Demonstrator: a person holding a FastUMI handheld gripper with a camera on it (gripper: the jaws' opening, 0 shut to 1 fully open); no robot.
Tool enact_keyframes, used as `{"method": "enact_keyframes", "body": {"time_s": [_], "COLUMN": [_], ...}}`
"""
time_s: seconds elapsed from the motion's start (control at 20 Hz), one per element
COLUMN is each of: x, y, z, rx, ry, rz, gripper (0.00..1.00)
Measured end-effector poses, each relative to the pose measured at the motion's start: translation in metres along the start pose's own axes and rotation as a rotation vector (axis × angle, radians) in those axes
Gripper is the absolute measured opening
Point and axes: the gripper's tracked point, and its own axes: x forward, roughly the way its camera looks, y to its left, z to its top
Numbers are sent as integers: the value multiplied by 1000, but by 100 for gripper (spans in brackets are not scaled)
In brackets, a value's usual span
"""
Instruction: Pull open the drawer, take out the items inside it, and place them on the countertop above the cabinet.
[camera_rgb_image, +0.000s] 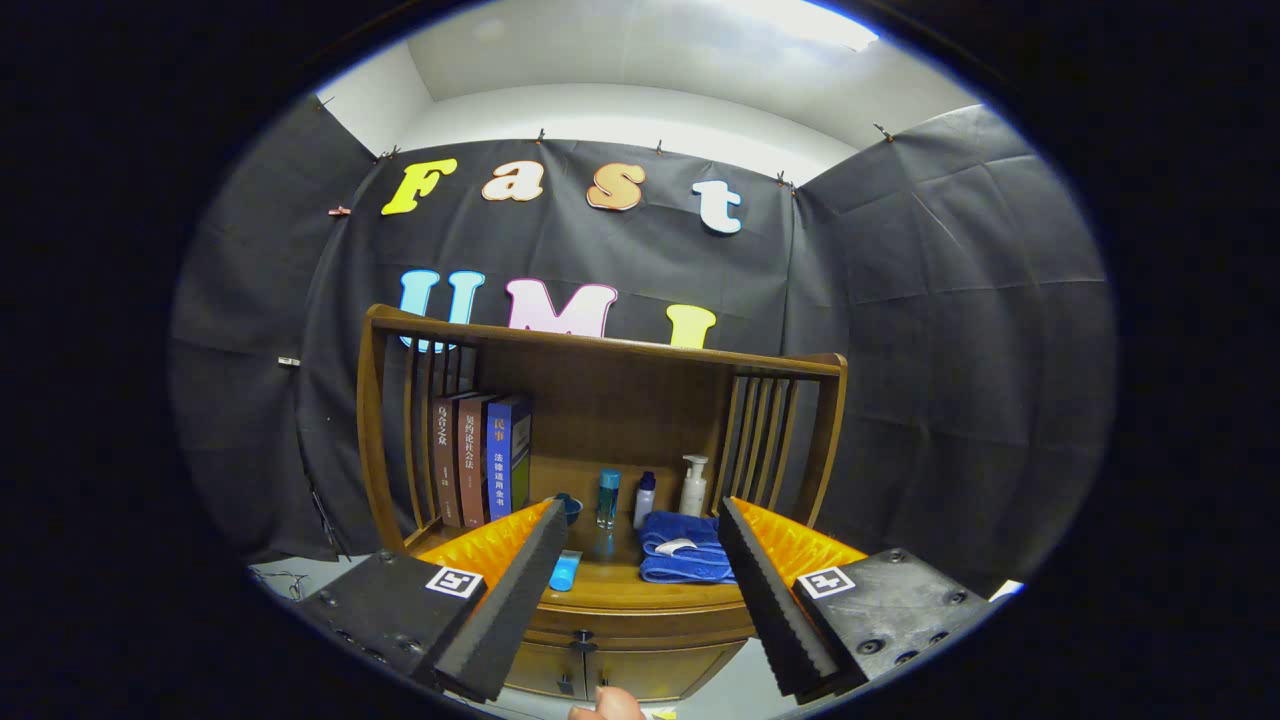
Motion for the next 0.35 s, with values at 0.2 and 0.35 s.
{"method": "enact_keyframes", "body": {"time_s": [0.2,0.35], "x": [0,-1], "y": [-4,-8], "z": [1,-1], "rx": [3,8], "ry": [-2,1], "rz": [-8,-18], "gripper": [98,98]}}
